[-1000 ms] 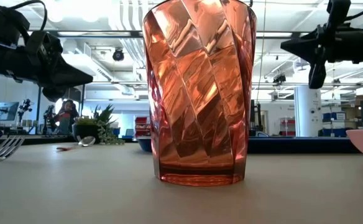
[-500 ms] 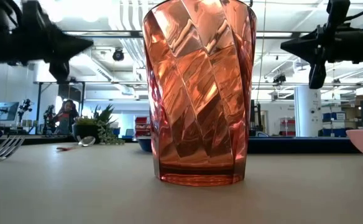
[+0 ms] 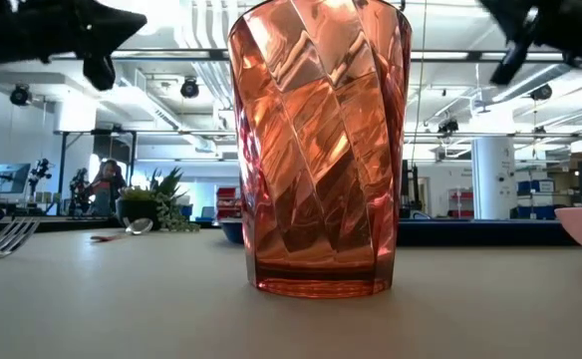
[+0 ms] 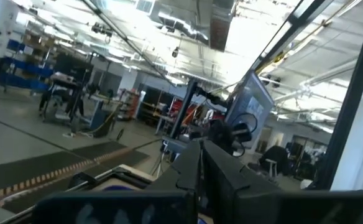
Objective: Pick and place plate/cup/fork/spoon on tray
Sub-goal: Put the orange plate on the bottom right of the blue serving tray
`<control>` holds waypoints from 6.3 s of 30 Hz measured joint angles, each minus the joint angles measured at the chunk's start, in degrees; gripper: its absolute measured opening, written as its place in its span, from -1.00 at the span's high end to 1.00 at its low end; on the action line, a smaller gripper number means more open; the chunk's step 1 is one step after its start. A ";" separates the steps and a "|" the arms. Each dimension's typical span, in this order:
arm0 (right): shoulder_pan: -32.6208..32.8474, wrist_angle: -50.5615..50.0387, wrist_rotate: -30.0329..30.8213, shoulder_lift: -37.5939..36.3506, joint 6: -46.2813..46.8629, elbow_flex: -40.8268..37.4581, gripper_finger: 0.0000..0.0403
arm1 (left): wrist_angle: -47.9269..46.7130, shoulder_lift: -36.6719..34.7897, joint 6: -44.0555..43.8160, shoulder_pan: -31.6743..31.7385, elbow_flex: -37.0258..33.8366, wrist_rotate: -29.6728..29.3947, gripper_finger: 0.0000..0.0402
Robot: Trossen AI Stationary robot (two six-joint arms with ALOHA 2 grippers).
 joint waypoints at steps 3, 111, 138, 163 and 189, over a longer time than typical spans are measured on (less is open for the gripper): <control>0.00 -9.73 -0.58 1.04 -2.51 7.55 0.96 | -3.66 3.77 0.37 0.00 4.99 1.48 0.92; 26.88 -91.34 -21.46 70.20 18.39 42.72 0.42 | -24.11 19.91 5.49 -0.04 26.98 12.28 0.14; 26.21 -116.33 14.31 49.90 30.09 50.86 0.96 | -24.14 19.91 5.56 -0.04 26.98 12.07 0.14; 1.89 -107.03 28.84 44.26 21.40 41.78 0.96 | -24.19 19.93 5.56 -0.02 26.98 11.87 0.14; 1.81 -90.73 23.40 57.50 20.07 32.53 0.92 | -24.22 19.93 5.58 -0.03 26.98 11.89 0.14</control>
